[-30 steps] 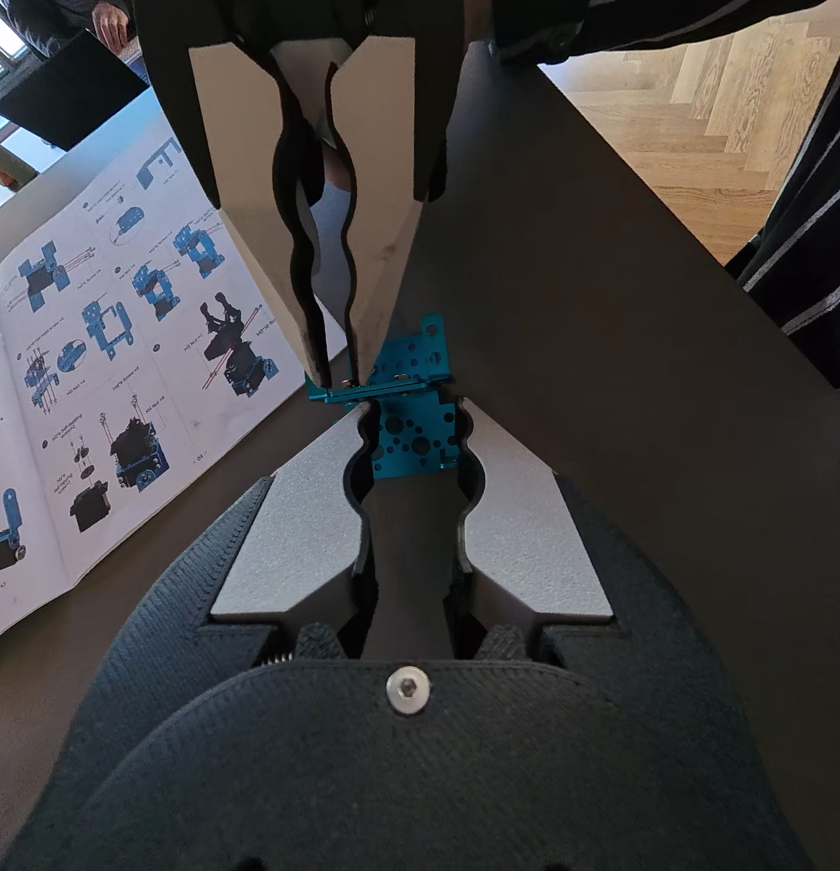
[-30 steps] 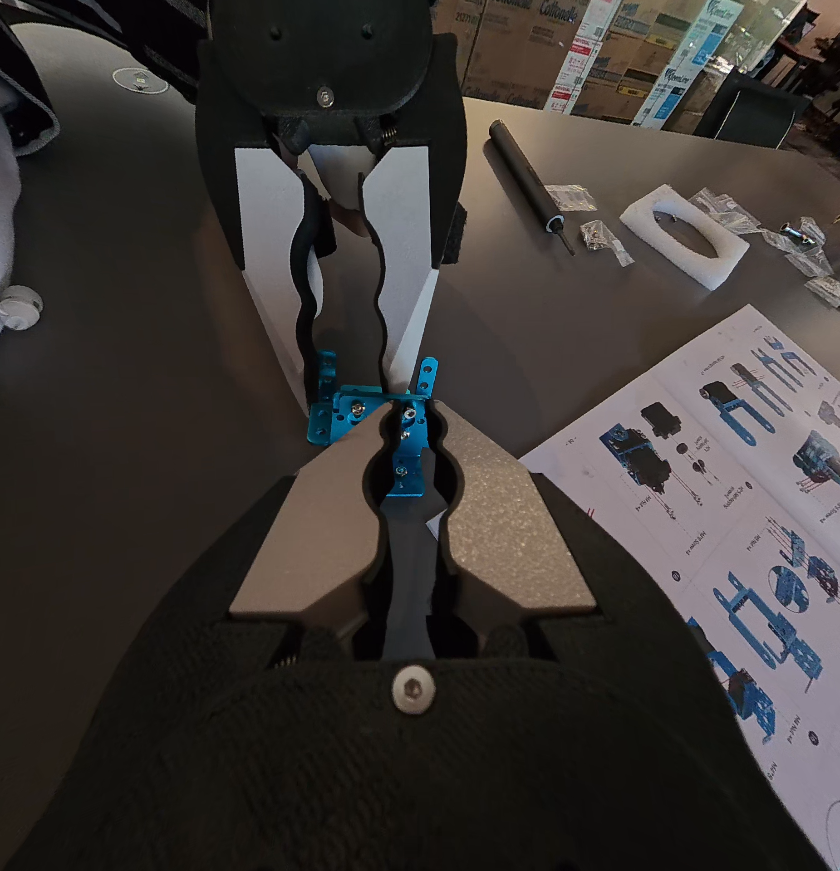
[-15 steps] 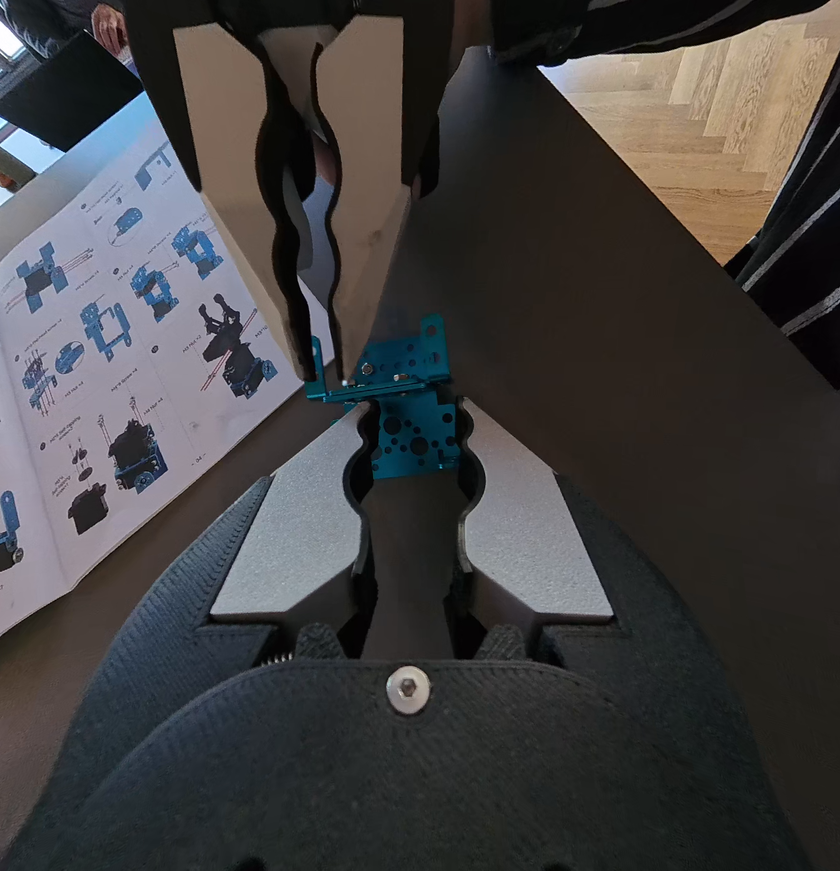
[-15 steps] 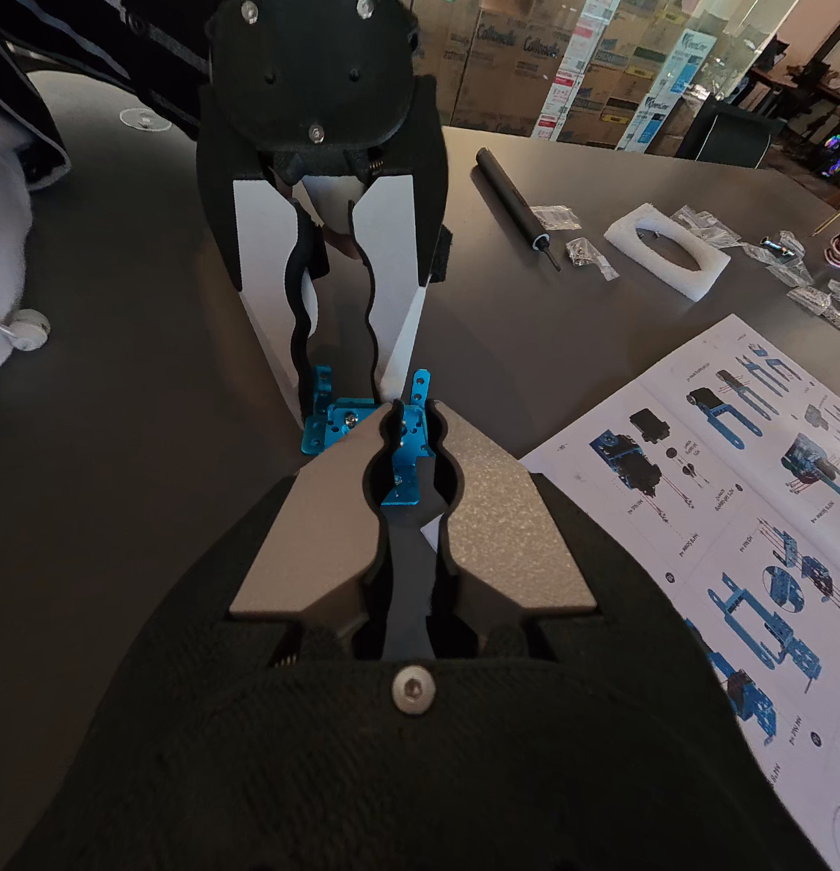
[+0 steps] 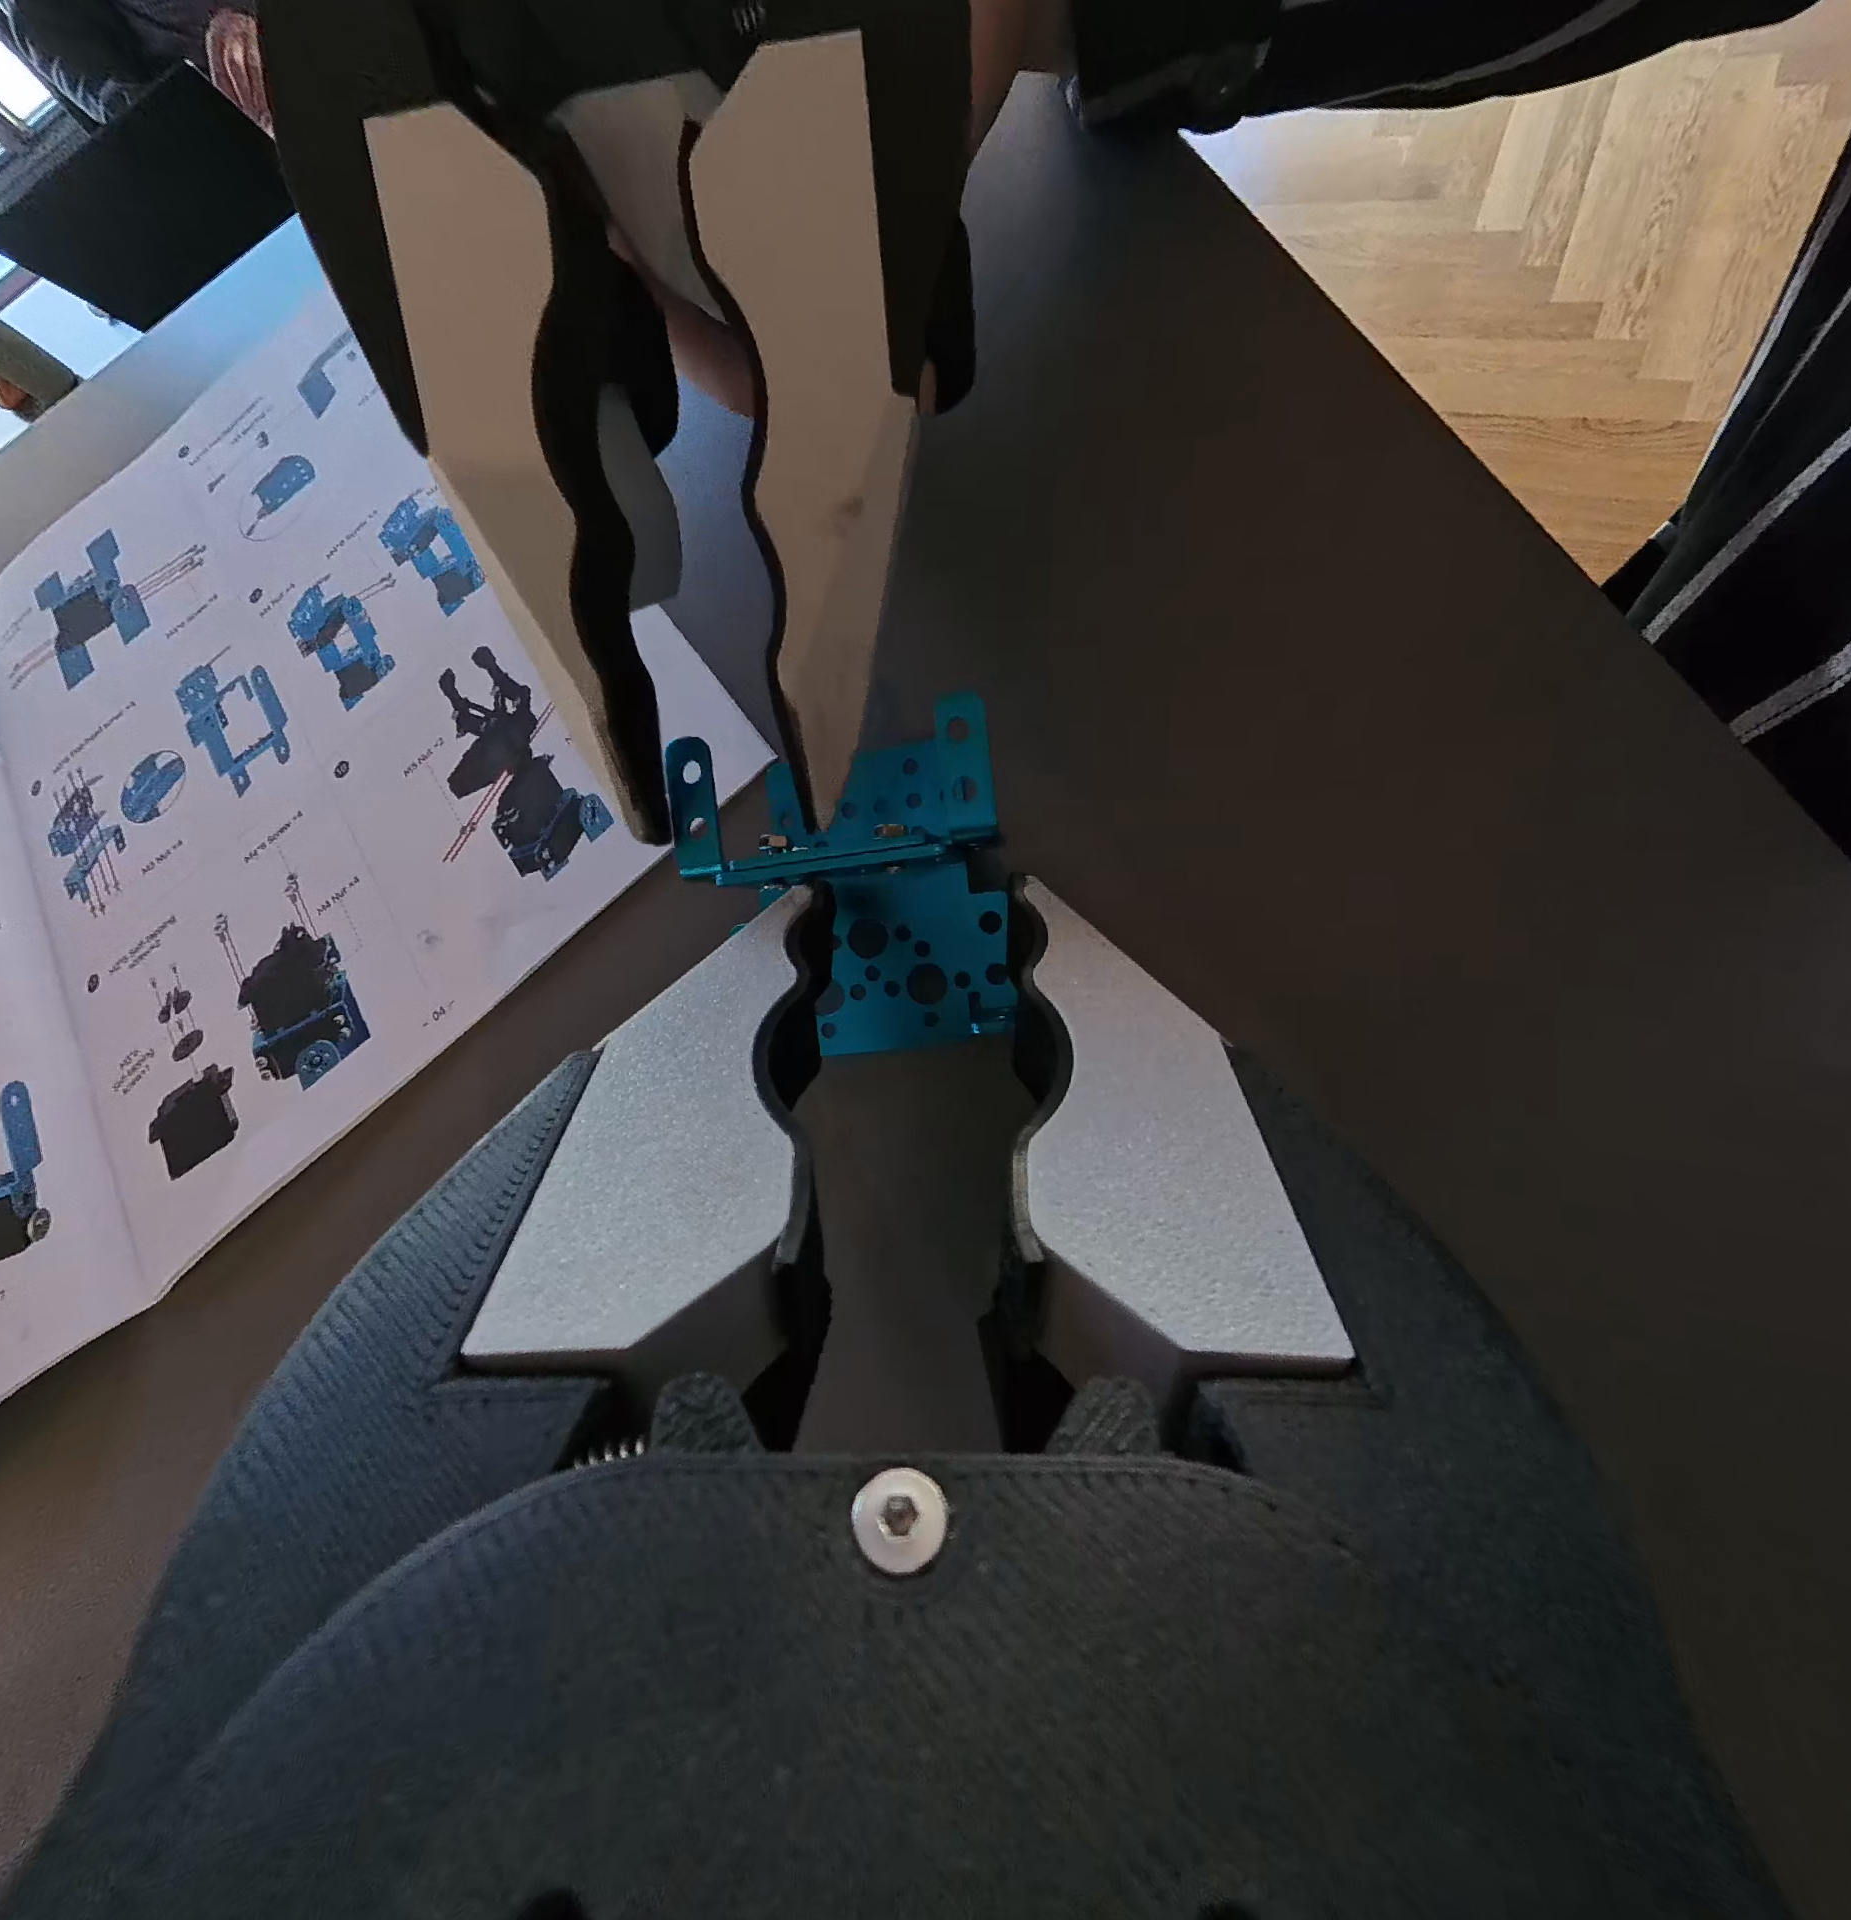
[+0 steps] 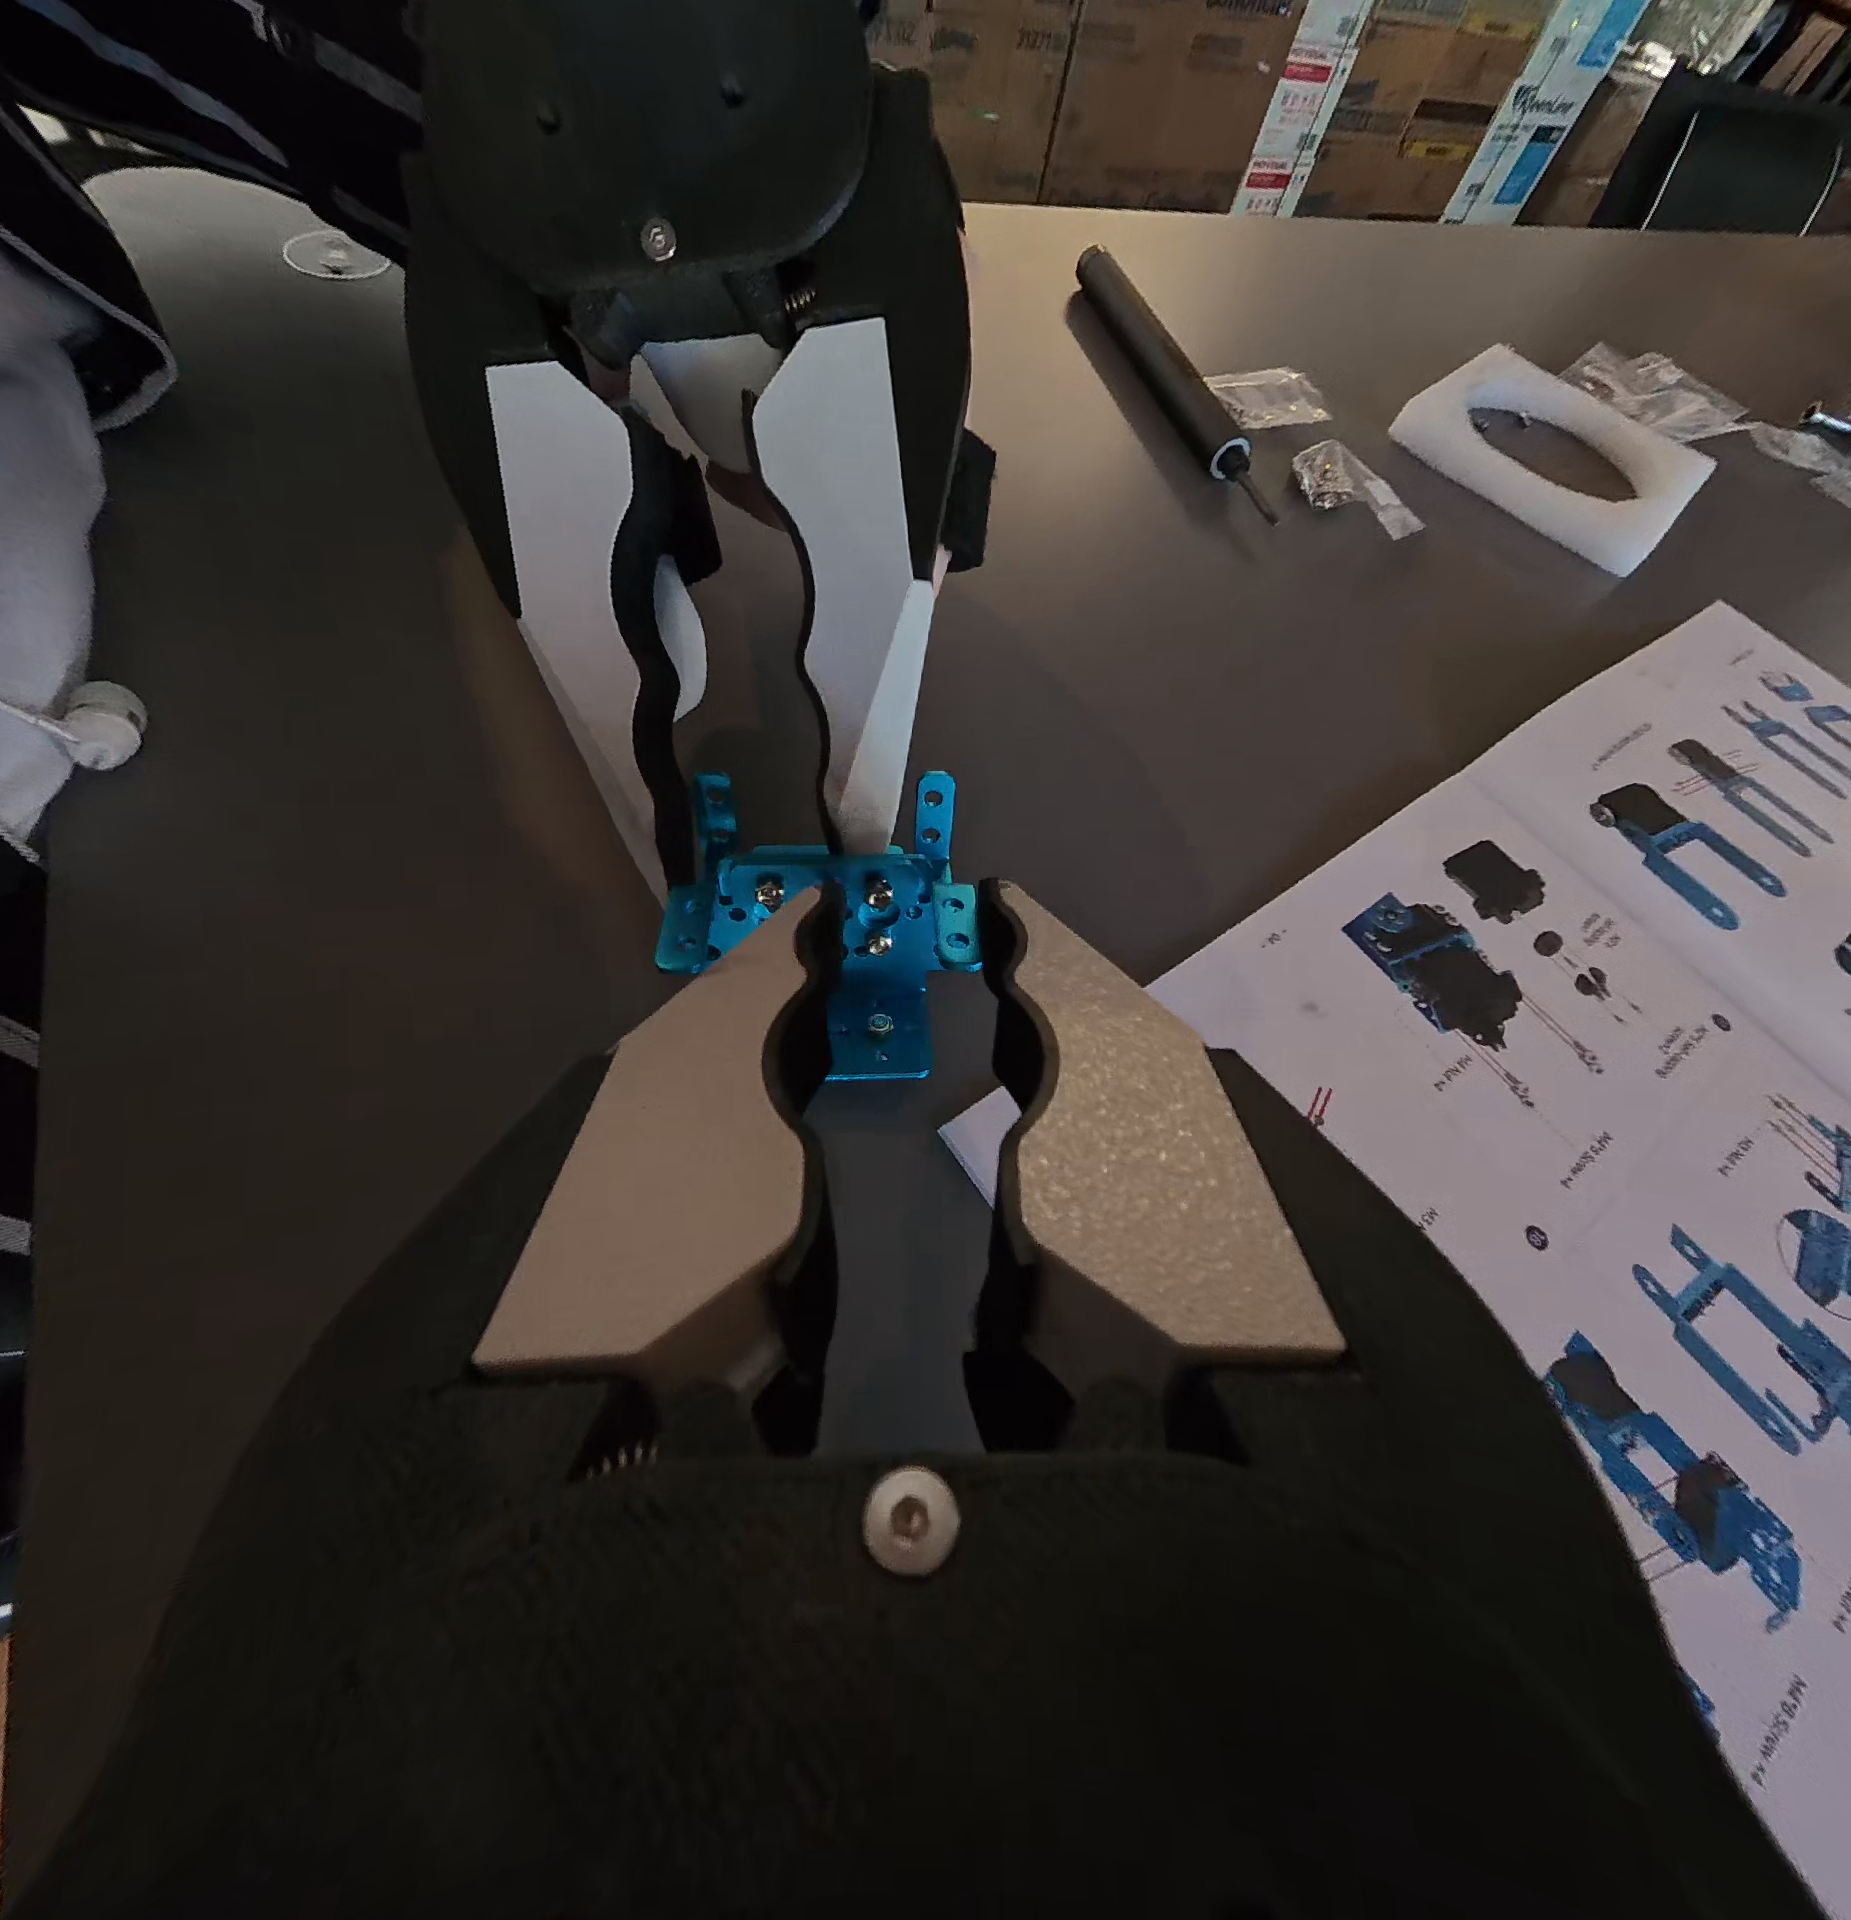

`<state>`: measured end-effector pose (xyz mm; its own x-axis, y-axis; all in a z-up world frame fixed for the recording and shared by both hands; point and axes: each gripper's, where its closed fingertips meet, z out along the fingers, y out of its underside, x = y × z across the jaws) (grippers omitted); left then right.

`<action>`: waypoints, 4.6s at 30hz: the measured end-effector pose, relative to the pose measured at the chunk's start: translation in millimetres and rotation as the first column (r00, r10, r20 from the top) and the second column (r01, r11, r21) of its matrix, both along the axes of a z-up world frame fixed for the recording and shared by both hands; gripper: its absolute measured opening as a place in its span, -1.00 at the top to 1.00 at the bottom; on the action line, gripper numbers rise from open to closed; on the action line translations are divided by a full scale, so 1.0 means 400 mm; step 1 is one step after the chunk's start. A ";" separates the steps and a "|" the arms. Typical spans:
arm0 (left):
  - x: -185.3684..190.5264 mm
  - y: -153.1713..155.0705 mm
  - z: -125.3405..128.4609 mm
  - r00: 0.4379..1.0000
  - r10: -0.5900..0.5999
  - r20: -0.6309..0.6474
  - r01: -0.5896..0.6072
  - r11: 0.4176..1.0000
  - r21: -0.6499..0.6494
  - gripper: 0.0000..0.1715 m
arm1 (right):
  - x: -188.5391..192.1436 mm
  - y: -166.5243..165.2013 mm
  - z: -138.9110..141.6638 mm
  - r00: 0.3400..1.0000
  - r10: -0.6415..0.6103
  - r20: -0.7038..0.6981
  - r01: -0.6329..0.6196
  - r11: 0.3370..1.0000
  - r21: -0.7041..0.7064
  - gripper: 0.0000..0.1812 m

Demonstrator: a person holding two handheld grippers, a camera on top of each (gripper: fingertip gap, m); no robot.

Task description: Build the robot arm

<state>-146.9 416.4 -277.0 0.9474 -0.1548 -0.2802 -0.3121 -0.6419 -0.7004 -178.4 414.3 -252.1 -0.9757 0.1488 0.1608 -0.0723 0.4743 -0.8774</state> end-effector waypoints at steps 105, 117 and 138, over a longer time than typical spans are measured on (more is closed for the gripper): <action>-0.010 0.032 0.001 0.998 0.030 -0.048 -0.029 0.999 0.024 0.63 | 0.001 0.025 -0.011 0.926 -0.127 0.355 0.149 0.988 -0.035 0.78; -0.014 0.032 -0.001 0.999 0.031 -0.045 -0.030 0.999 0.016 0.62 | -0.003 0.027 -0.014 0.894 -0.119 0.433 0.158 0.986 -0.056 0.78; -0.019 0.034 0.002 0.998 0.038 -0.046 -0.037 0.999 0.020 0.60 | -0.013 0.025 0.010 0.862 -0.117 0.493 0.209 0.968 -0.136 0.86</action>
